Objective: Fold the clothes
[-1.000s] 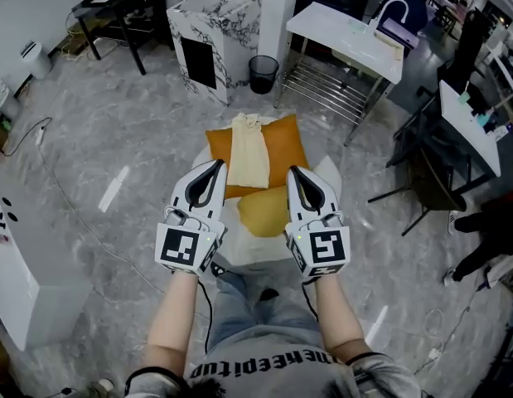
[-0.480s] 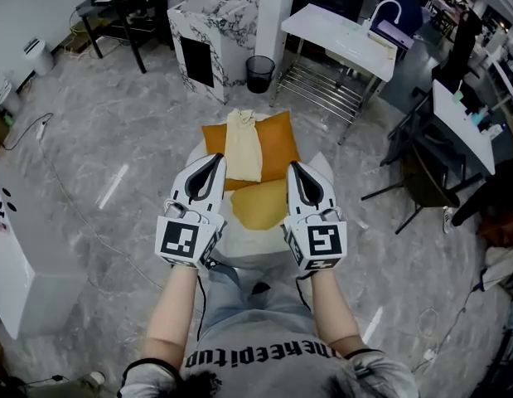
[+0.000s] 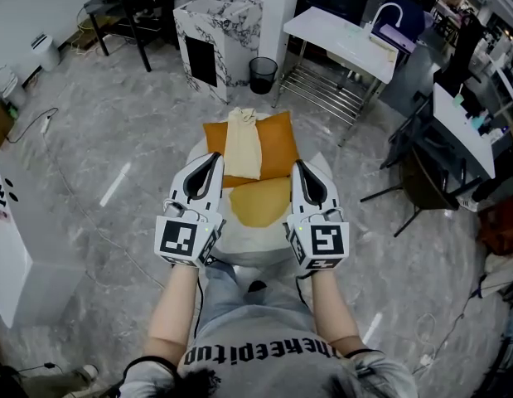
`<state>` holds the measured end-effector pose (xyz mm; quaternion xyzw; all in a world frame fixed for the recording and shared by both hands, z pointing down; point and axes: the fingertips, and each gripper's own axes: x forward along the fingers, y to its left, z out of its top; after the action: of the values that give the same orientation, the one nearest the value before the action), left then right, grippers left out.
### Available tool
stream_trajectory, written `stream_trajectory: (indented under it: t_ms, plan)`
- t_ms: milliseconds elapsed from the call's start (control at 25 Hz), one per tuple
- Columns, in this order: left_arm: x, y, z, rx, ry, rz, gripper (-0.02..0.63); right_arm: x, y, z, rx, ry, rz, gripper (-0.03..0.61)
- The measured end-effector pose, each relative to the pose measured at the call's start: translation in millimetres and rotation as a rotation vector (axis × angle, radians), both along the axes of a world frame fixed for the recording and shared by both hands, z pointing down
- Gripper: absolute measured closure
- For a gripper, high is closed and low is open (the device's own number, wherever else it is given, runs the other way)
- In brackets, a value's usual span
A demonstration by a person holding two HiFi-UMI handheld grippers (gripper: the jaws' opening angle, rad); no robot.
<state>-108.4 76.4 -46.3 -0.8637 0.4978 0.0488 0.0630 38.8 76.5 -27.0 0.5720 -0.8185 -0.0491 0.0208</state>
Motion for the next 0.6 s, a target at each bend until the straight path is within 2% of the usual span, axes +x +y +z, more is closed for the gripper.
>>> stream_trajectory:
  t_ms: [600]
  plan:
    - [16,31,-6,0.008,0.020,-0.020,0.611,14,26,-5,0.009,-0.016,-0.025,0.577]
